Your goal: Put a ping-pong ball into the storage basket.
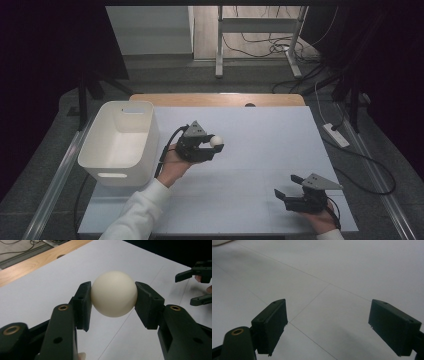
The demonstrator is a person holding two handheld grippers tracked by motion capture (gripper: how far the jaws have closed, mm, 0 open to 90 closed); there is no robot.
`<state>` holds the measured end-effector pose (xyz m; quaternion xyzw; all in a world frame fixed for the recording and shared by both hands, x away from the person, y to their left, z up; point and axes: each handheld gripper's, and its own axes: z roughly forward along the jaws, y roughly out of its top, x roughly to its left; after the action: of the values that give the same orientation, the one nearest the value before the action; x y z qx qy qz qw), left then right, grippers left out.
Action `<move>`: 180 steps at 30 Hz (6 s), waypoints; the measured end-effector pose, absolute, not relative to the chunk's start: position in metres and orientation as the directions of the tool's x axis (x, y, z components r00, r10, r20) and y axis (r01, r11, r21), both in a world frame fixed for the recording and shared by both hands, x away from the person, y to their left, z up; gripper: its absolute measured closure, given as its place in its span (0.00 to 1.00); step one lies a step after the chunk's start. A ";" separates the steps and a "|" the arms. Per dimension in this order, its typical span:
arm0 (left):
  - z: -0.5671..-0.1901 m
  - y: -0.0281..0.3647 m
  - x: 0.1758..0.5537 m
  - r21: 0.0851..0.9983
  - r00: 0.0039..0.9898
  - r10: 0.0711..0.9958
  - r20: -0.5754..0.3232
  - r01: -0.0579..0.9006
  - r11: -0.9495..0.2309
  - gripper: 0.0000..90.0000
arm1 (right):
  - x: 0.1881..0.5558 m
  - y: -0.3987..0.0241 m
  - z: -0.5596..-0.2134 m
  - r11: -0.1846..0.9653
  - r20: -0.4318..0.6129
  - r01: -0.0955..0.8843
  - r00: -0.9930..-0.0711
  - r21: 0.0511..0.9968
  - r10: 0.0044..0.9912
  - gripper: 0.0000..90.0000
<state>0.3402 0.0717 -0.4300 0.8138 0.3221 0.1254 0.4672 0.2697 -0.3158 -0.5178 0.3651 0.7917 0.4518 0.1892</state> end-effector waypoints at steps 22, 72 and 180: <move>-0.423 0.085 0.334 0.856 0.752 0.653 -0.090 0.393 -0.335 0.56 | 0.270 -0.316 -0.518 0.323 0.032 0.410 -0.659 0.853 0.752 0.17; -0.413 0.115 0.327 0.880 0.716 0.692 -0.091 0.384 -0.281 0.56 | 0.270 -0.316 -0.518 0.321 0.032 0.409 -0.659 0.854 0.752 0.17; -0.398 0.261 0.338 0.879 0.390 0.910 -0.143 0.472 -0.064 0.56 | 0.270 -0.317 -0.517 0.326 0.026 0.413 -0.653 0.850 0.757 0.17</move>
<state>0.3381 0.2606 -0.3982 0.6908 0.5001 0.2343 0.4666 0.2699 -0.3168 -0.5172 0.3696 0.7914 0.4474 0.1923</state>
